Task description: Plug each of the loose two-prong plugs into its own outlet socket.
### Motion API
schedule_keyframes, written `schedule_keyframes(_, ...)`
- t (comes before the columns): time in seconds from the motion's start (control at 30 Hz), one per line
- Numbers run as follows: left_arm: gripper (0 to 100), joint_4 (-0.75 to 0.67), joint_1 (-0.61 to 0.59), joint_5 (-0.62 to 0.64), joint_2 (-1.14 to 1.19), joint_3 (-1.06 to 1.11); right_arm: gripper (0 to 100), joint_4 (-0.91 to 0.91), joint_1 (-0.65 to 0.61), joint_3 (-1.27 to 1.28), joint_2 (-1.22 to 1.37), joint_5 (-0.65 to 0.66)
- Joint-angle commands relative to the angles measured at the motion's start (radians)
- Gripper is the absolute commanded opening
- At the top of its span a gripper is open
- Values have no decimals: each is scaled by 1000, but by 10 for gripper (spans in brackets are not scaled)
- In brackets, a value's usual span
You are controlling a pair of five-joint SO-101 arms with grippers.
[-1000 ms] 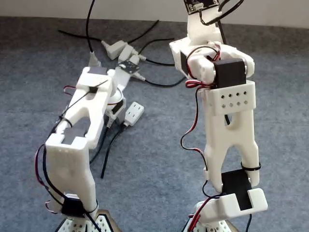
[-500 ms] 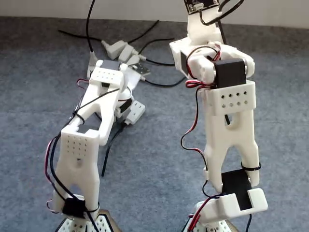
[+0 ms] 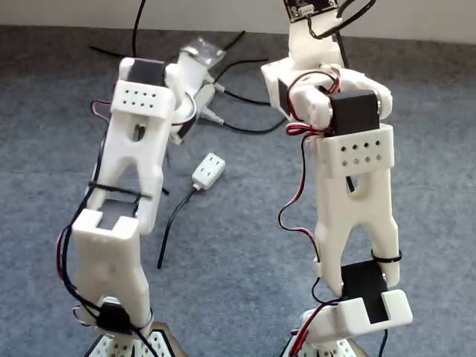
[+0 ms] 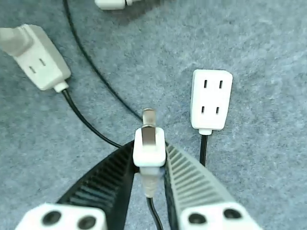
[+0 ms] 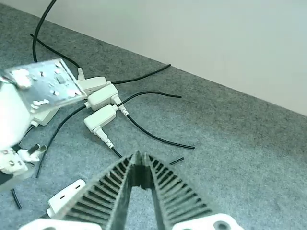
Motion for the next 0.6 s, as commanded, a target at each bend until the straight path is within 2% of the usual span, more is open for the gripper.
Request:
schedule_keyframes(0.0,6,15,30,23,-200,36,8,-1,12,-50,-53,11)
schedule_keyframes(0.17,6,6,84,75,-484,266,8,-1,12,-50,-53,11)
schedule_keyframes(0.27,6,-118,97,94,-677,476,8,1,12,-50,-53,11)
schedule_keyframes(0.33,6,-269,93,95,-806,657,8,1,12,-50,-53,8)
schedule_keyframes(0.47,6,-664,70,101,-1036,1073,8,2,12,-50,-53,6)
schedule_keyframes(0.57,6,-968,36,203,-1176,1342,8,4,12,-50,-53,6)
